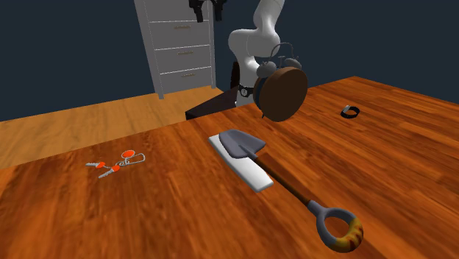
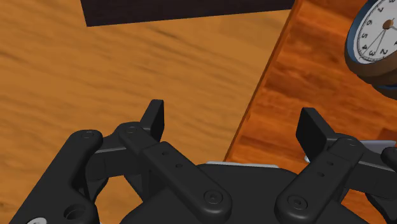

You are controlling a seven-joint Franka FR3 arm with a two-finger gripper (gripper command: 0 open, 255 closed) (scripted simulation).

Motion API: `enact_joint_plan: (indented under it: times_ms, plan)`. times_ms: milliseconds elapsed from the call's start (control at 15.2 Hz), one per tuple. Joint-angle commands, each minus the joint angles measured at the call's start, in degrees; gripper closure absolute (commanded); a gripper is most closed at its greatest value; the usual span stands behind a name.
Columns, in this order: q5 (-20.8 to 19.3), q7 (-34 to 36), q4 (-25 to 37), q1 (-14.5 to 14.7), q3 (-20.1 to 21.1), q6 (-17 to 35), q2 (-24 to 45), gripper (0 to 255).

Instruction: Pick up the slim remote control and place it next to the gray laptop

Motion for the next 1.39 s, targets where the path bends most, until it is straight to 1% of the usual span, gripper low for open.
enact_joint_plan:
  times_ms: [0,330,660,990,1320]
  plan:
    - [0.0,0.0,0.0,0.0,0.0,0.0,0.0,0]
    - [-0.1,-6.1,1.3,3.6,0.5,7.9,9.0,0]
    - [0.0,-11.9,4.0,7.0,1.5,14.6,18.4,0]
    - [0.0,-17.3,7.9,10.0,3.0,20.2,27.7,0]
    - [-0.5,-22.3,12.7,12.6,4.9,24.6,36.6,0]
